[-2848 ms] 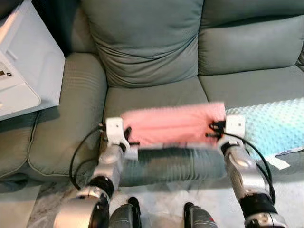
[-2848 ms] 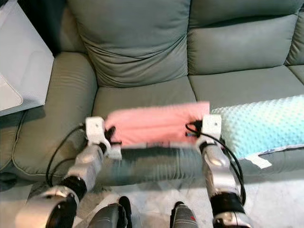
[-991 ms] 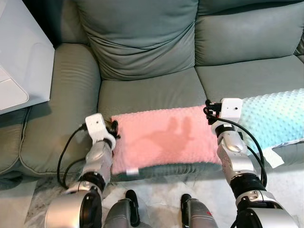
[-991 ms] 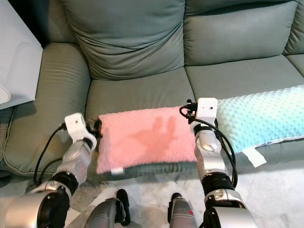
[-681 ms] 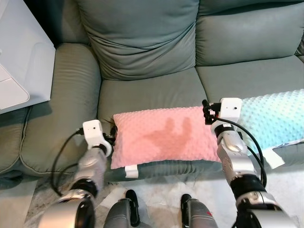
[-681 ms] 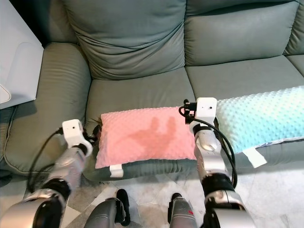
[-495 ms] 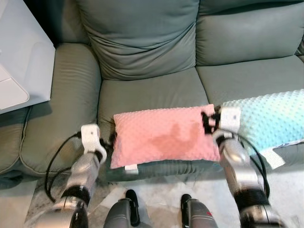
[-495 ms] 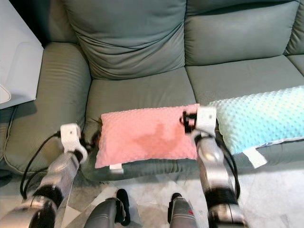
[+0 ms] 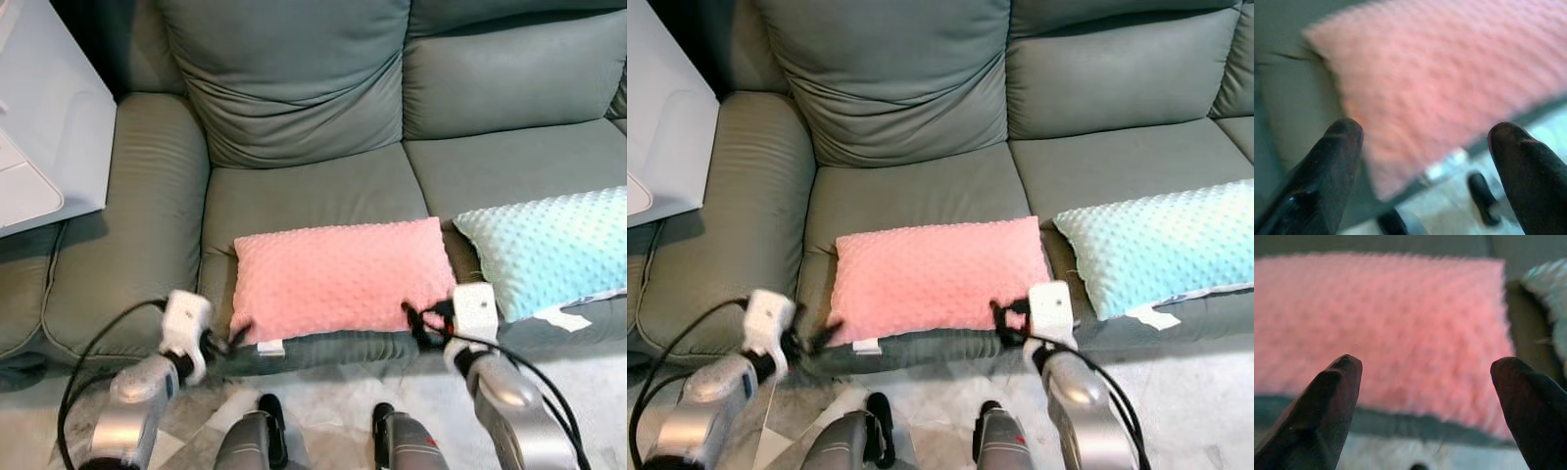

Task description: Move the pillow to the sofa

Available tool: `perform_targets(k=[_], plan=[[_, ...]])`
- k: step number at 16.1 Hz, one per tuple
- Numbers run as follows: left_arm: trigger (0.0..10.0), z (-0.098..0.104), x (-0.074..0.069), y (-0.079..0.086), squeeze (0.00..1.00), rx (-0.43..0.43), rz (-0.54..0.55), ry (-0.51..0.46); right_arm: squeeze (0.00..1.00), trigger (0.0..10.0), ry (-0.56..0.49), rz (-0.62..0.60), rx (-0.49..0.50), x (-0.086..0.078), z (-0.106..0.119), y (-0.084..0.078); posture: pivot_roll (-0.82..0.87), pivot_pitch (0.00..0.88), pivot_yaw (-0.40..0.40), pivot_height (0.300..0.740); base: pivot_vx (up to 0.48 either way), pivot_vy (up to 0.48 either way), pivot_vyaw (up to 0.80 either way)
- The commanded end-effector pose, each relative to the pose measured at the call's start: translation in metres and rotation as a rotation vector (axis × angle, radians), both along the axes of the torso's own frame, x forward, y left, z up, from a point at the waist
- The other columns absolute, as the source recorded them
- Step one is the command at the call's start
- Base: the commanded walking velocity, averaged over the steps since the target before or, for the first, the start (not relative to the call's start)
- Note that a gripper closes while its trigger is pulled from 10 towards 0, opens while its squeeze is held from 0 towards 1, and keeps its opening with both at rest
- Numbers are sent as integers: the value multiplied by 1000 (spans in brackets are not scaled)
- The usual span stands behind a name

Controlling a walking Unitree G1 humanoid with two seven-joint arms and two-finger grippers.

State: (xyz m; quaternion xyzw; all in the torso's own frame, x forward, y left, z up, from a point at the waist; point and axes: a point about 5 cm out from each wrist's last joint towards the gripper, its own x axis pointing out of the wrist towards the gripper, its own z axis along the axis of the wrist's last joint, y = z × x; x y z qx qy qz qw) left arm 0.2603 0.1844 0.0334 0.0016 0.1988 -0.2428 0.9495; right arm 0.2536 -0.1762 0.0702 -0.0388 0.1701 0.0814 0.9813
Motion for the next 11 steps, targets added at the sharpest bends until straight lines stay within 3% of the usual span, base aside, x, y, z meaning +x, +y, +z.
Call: perform_targets(k=[1, 2, 5, 7, 8, 9, 10, 11], plan=[[10000, -10, -10, 3, 1000, 36, -36, 60, 1000, 10000, 77, 41, 26, -9, -11, 6, -32, 289, 88, 740, 0, 0, 0], [10000, -17, -15, 1, 1000, 65, -60, 108, 1000, 10000, 150, 86, 33, -16, -19, 11, -35, 287, 88, 740, 0, 0, 0], [10000, -27, -18, -4, 1000, 113, -87, 141, 1000, 10000, 200, 109, 27, -18, -26, 14, -41, 285, 88, 740, 0, 0, 0], [10000, -37, -20, -15, 1000, 185, -118, 179, 1000, 10000, 293, 175, -23, -24, -42, 10, -38, 293, 85, 740, 0, 0, 0], [10000, -38, -18, -20, 867, 189, -116, 190, 1000, 10000, 334, 208, -32, -28, -47, 6, -36, 297, 87, 740, 0, 0, 0], [10000, -40, -16, -24, 667, 188, -114, 196, 1000, 10000, 359, 220, -30, -29, -50, 3, -36, 300, 86, 740, 0, 0, 0], [10000, -41, -14, -30, 0, 197, -128, 192, 1000, 10000, 384, 239, -42, -31, -53, -1, -41, 306, 84, 740, 0, 0, 0], [10000, -44, -12, -38, 0, 210, -155, 199, 337, 10000, 410, 247, -53, -30, -58, -9, -43, 312, 84, 740, 0, 0, 0]])
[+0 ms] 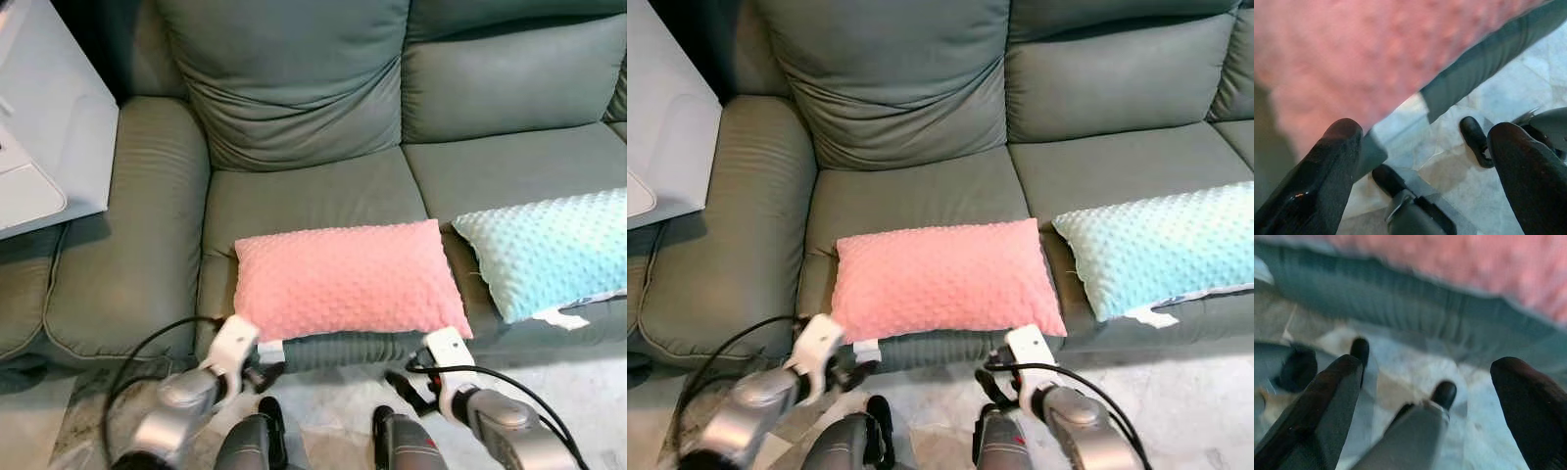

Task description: Move the pillow to the sofa

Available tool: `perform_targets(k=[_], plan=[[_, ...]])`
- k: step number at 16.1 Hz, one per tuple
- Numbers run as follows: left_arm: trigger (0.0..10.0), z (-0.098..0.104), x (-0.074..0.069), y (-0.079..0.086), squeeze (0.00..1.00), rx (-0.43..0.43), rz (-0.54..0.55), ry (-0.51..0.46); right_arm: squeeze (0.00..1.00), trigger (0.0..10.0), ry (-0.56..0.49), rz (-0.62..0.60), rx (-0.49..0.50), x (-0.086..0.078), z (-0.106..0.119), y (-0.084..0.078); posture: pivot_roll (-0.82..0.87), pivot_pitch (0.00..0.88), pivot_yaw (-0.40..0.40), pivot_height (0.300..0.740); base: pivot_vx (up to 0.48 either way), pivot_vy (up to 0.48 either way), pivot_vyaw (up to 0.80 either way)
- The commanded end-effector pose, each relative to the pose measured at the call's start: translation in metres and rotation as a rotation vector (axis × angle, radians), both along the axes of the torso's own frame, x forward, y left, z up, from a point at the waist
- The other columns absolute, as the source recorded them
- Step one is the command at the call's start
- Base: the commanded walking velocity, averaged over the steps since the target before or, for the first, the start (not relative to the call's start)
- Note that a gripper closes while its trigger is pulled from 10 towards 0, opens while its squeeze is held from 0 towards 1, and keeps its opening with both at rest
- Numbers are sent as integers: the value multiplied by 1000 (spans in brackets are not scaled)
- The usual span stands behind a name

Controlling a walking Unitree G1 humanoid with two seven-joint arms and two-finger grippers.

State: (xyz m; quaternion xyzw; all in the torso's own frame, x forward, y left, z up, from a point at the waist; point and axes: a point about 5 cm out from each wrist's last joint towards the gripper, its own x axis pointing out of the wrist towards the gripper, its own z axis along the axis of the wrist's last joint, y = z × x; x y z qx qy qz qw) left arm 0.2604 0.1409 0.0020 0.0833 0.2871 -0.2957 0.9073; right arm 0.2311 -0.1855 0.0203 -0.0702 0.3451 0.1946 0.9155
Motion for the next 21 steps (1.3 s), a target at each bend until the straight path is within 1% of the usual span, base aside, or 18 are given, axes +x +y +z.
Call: perform_targets(k=[1, 3, 4, 5, 8, 9, 10, 11, 12, 13, 15, 16, 20, 21], plan=[[10000, -14, -11, 2, 0, 39, -7, 53, 0, 10000, 47, 20, -10, -7, -10, -3, -44, 315, 85, 740, 0, 0, 0], [10000, -18, -9, -3, 0, 58, -19, 60, 0, 10000, 47, 21, -45, -4, -14, -10, -46, 320, 86, 740, 0, 0, 0], [10000, -24, -10, -5, 0, 85, -30, 84, 0, 10000, 49, 40, -68, -1, -18, -14, -46, 325, 88, 740, 0, 0, 0], [10000, -28, -10, -7, 0, 107, -44, 98, 0, 10000, 46, 53, -78, 1, -20, -16, -43, 328, 90, 740, 0, 0, 0], [10000, -34, -9, -8, 0, 153, -58, 126, 0, 10000, 17, 42, -87, 13, -23, -21, -35, 338, 95, 740, 0, 0, 0], [10000, -37, -10, -10, 0, 179, -69, 134, 0, 10000, -10, 24, -101, 20, -22, -24, -33, 341, 97, 740, 0, 0, 0], [10000, -39, -9, -10, 0, 209, -51, 137, 0, 10000, -59, -11, -117, 31, -17, -26, -31, 343, 98, 740, 0, 0, 0], [10000, -39, -9, -10, 0, 209, -51, 137, 0, 10000, -59, -11, -117, 31, -17, -26, -31, 343, 98, 740, 0, 0, 0], [10000, -40, -8, -8, 0, 228, -31, 135, 0, 10000, -78, -17, -121, 34, -15, -26, -32, 345, 99, 740, 0, 0, 0], [10000, -43, -7, -2, 0, 258, 46, 140, 0, 10000, -116, -17, -137, 41, -13, -24, -37, 349, 100, 740, 0, 0, 0], [10000, -45, -7, 4, 0, 266, 128, 157, 0, 10000, -110, -5, -141, 43, -17, -21, -34, 350, 100, 740, 0, 0, 0], [10000, -45, -6, 5, 0, 263, 149, 161, 0, 10000, -99, 3, -147, 43, -19, -20, -34, 351, 100, 740, 0, 0, 0], [10000, -40, 2, 1, 0, 207, 249, 167, 0, 10000, -50, 40, -193, 41, -30, -17, -28, 352, 102, 740, 0, 0, 0], [10000, -37, 6, -3, 0, 170, 278, 172, 0, 10000, -54, 41, -205, 42, -31, -17, -25, 352, 102, 740, 0, 0, 0]])
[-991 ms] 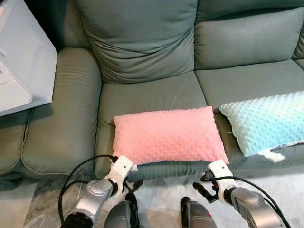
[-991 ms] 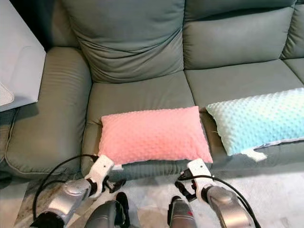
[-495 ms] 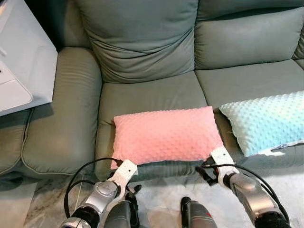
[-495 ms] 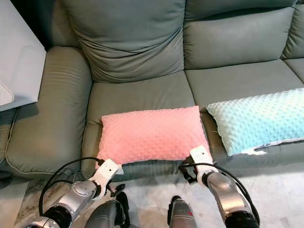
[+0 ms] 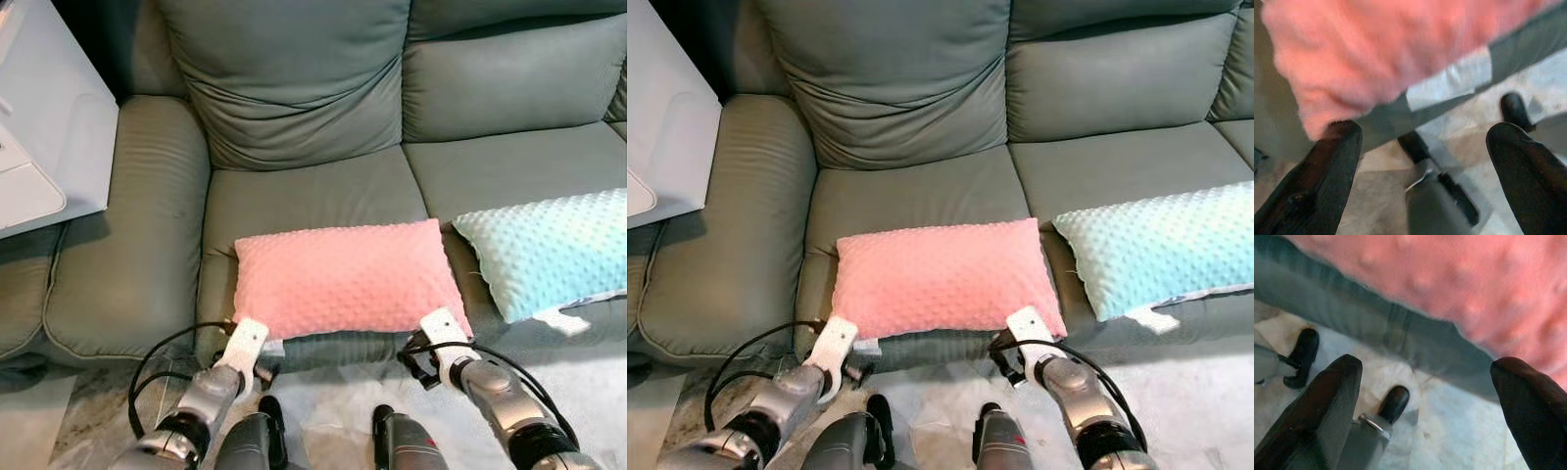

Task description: Move the pillow to the sofa

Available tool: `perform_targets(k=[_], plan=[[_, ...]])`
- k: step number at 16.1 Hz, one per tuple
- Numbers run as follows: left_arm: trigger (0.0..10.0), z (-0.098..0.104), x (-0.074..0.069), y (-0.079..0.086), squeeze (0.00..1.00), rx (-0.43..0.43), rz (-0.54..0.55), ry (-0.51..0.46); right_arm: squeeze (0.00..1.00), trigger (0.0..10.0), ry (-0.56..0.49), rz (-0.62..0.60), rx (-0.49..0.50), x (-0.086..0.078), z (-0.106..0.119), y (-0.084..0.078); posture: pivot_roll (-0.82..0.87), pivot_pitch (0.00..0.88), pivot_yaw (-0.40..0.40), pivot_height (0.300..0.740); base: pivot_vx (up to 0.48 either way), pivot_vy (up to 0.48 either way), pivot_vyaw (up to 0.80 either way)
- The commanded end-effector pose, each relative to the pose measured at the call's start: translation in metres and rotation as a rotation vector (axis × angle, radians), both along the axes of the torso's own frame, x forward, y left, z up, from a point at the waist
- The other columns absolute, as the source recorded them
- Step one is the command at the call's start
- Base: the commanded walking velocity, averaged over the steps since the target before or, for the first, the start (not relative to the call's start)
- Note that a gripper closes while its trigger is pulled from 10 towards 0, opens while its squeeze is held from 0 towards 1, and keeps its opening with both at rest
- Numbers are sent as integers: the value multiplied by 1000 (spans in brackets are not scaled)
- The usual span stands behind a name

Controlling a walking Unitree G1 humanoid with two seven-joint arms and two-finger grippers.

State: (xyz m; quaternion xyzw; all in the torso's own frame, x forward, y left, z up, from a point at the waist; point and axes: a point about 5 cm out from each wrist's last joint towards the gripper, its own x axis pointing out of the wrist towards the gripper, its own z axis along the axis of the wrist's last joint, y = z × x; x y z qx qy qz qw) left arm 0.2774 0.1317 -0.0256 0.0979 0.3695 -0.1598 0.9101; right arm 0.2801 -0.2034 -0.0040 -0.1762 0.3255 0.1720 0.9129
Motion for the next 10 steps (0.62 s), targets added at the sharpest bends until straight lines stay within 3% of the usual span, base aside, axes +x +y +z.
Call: perform_targets(k=[1, 4, 10], plan=[[10000, -8, -9, 4, 0, -7, 45, 53, 0, 10000, 17, 2, -9, -5, -7, 1, -24, 352, 103, 740, 0, 0, 0], [10000, -5, -4, -1, 0, -30, 73, 37, 0, 10000, -67, -9, -33, 5, 0, 4, -20, 350, 104, 740, 0, 0, 0], [10000, 4, 8, 10, 0, 2, 212, -31, 0, 10000, -107, -16, -52, 17, 7, 11, -14, 351, 105, 740, 0, 0, 0]])
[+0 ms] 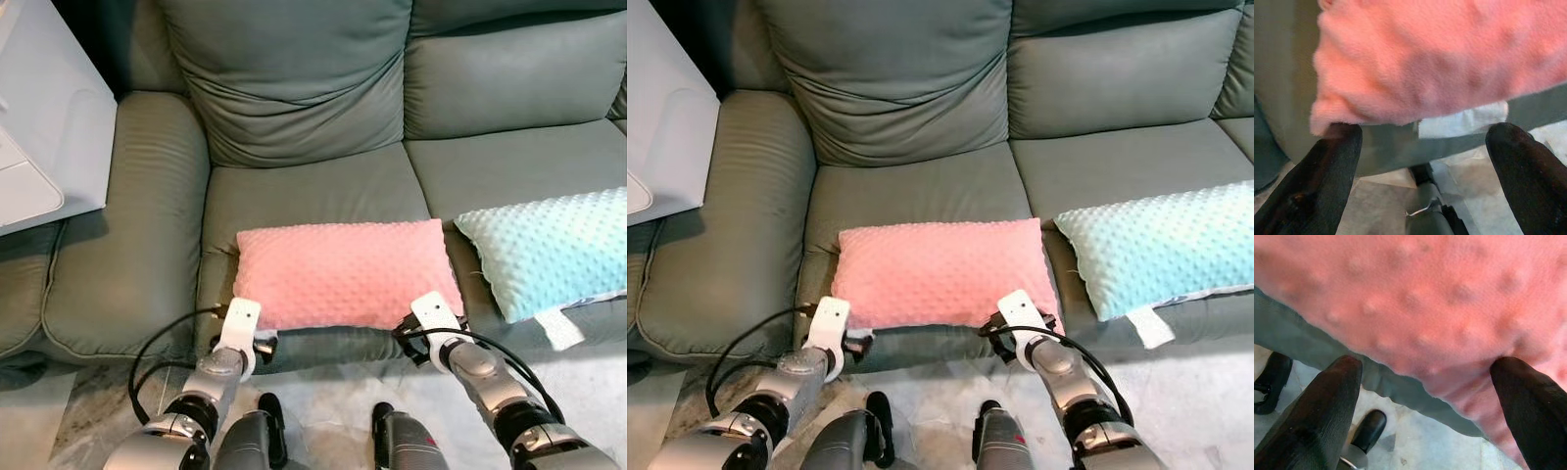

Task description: Move the pillow to the sofa

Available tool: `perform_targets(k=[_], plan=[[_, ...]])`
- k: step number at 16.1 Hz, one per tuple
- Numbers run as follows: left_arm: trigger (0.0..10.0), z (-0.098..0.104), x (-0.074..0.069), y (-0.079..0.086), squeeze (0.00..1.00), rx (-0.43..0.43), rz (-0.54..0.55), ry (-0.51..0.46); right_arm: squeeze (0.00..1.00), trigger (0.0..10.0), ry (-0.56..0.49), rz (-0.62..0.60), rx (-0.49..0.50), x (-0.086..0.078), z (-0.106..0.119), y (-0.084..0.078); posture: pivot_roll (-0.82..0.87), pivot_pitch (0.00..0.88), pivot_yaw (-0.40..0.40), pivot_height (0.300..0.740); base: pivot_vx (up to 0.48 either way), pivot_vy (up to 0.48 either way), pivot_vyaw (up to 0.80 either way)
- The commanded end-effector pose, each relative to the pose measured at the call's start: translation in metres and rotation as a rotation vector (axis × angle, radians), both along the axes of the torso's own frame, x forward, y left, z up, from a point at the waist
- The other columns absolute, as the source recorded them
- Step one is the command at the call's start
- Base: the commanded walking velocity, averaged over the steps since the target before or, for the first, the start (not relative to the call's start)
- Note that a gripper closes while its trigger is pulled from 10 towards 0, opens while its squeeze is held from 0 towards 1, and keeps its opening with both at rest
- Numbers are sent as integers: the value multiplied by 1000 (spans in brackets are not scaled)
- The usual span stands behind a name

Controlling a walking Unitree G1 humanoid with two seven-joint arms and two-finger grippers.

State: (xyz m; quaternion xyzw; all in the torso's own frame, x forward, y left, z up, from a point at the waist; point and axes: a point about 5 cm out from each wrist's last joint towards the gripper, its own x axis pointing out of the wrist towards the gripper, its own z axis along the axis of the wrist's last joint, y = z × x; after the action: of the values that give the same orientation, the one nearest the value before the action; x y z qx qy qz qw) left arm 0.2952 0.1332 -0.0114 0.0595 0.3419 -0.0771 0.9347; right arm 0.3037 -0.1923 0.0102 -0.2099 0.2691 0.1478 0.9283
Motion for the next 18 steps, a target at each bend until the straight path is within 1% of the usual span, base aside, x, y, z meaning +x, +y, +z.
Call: perform_targets(k=[1, 5, 8, 11, 15, 18], plan=[[10000, -9, -9, 10, 0, 9, 49, 36, 0, 10000, 19, -9, -5, -5, -6, 0, -15, 353, 106, 740, 0, 0, 0], [10000, -2, -1, 16, 0, 59, 92, -16, 0, 10000, -34, -14, -20, 2, 1, 1, -14, 361, 106, 740, 0, 0, 0], [10000, 1, 2, 16, 0, 84, 97, -36, 0, 10000, -69, -11, -35, 5, 5, 3, -14, 366, 105, 740, 0, 0, 0], [10000, 6, 6, 15, 0, 104, 101, -56, 0, 10000, -140, -8, -27, 16, 16, 10, -13, 371, 104, 740, 0, 0, 0], [10000, 9, 9, 15, 0, 125, 106, -72, 0, 10000, -189, -12, -33, 22, 24, 14, -12, 376, 103, 740, 0, 0, 0], [10000, 10, 11, 18, 0, 146, 118, -80, 0, 10000, -219, -31, 11, 27, 29, 22, -7, 378, 103, 740, 0, 0, 0]])
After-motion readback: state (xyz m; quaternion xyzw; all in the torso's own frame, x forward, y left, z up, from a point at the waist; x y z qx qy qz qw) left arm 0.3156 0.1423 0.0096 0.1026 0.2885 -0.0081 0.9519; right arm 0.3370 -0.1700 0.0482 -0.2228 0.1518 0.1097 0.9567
